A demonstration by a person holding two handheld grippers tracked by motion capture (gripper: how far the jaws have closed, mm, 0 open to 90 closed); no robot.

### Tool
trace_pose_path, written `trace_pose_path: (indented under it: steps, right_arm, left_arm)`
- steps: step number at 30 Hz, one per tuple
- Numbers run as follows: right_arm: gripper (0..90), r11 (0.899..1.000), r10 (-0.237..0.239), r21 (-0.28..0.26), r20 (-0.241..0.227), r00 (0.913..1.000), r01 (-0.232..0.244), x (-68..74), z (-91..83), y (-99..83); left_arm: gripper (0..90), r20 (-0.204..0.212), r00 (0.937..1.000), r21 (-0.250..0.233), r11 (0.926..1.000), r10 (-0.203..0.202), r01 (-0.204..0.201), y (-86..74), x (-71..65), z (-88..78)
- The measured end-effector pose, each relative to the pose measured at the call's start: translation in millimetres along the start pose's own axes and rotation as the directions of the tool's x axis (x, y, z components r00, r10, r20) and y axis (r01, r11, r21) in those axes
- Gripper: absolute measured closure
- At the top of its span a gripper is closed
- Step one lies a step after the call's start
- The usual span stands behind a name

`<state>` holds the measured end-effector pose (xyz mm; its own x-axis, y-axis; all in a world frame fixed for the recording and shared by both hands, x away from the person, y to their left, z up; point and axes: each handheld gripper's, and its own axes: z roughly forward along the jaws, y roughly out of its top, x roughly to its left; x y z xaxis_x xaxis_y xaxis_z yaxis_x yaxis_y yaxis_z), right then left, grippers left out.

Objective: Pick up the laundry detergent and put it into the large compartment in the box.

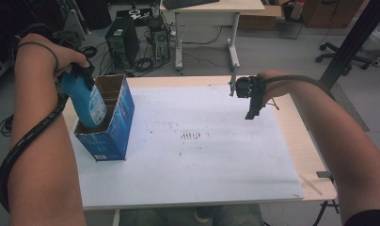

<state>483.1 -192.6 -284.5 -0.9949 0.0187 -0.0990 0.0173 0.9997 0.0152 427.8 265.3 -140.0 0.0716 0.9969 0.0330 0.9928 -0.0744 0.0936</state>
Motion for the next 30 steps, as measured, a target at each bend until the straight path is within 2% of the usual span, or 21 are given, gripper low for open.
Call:
trace_pose_path:
  steps: [21,30]
  right_arm:
    - [6.7,1.0,0.007,0.004,-0.001,1.0,-0.007,0.5,-3.6,-3.0]
    - [6.7,1.0,0.003,0.005,-0.004,1.0,-0.003,0.6,-2.9,-2.1]
  left_arm:
    - [37.8,0.0,1.0,0.017,0.9998,-0.008,0.008,6.7,2.7,32.6]
    - [37.8,0.017,0.9999,0.037,0.9993,-0.002,0.001,8.8,1.7,50.8]
